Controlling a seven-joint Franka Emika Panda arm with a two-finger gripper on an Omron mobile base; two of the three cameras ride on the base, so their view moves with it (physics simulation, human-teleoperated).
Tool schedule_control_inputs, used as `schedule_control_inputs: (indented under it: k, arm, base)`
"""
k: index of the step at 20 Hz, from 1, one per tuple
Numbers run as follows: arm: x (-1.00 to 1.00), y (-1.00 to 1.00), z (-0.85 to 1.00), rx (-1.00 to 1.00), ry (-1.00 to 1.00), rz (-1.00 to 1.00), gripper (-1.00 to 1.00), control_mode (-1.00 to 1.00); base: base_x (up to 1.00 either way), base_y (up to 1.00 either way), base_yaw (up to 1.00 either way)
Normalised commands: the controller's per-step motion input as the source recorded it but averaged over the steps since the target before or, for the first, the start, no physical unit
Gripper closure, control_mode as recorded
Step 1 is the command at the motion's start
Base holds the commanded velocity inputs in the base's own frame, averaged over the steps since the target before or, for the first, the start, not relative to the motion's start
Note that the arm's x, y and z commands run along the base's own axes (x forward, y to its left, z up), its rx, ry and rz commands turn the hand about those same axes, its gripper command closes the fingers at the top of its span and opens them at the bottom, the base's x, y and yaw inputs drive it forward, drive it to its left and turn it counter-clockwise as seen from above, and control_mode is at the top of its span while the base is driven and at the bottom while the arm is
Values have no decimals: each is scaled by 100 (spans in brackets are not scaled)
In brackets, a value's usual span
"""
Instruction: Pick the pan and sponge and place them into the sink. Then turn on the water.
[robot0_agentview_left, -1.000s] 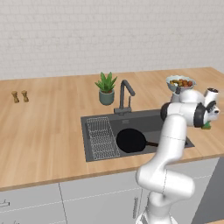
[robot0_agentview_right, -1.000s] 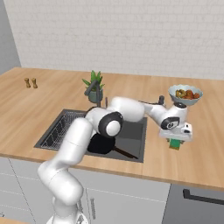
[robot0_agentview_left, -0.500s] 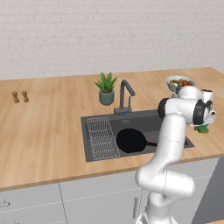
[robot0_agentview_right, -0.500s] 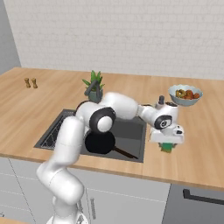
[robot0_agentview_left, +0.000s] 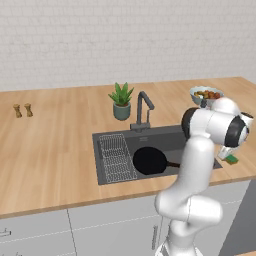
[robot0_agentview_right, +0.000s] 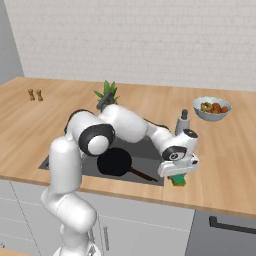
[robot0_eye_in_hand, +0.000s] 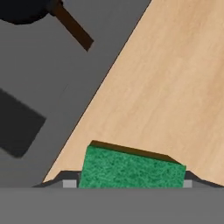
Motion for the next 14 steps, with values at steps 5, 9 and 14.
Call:
schedule_control_inputs:
  k: [5, 9, 14]
  arm:
    - [-41, 36, 61, 22, -32, 43, 100, -100]
    - [-34, 52, 100, 6, -16, 36, 100, -100]
    - [-30, 80, 100, 0, -9, 29, 100, -100]
  base:
    - [0, 0, 0]
    - [0, 0, 0]
    - [0, 0, 0]
